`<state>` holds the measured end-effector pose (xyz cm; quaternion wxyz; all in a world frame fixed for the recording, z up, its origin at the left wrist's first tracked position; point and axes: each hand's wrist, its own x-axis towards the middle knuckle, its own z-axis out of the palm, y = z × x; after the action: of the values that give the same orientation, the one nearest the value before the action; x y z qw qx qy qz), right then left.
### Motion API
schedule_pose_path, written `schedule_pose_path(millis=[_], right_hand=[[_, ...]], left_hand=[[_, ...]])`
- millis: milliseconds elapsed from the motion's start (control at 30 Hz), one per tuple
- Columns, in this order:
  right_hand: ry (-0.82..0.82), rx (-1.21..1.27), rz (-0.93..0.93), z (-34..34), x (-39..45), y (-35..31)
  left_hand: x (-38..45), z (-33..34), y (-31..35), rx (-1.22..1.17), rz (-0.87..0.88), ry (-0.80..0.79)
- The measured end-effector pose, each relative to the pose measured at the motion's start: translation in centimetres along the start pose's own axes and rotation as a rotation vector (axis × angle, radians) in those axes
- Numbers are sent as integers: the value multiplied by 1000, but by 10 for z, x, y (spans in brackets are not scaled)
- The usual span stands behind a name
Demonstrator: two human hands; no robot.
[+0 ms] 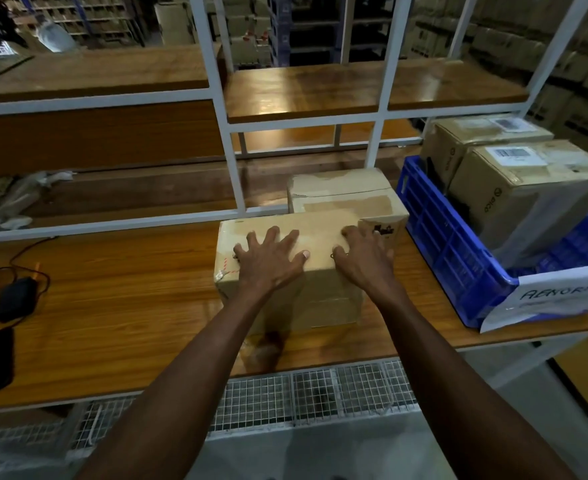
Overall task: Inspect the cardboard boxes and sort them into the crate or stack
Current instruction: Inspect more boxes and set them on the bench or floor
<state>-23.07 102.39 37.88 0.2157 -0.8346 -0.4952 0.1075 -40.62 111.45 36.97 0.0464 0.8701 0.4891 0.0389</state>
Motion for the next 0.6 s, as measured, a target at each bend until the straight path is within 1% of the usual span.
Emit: schedule_pose_path(millis=[100,200,333,433,500,533,600], right_hand=[[-90,-64,-63,-1,13,-12],[-137,-141,-106,5,22,-21],[-99,-164,-120,9,23,-15],[-104,-163,-148,9,18,-7],[-99,-38,-159,9,15,4],[-78,97,-161,10,13,10],[37,427,-112,10,7,22]], left_hand=[[1,-7,0,-2,-8,-17],[4,-11,1,-20,-13,-64],[3,-14,11,-94,-50,-90],[-6,-6,30,-142,13,-115],[-9,-1,35,-163,23,-180],[-9,0,34,-171,18,-203],[-9,2,30,-150,24,-208]])
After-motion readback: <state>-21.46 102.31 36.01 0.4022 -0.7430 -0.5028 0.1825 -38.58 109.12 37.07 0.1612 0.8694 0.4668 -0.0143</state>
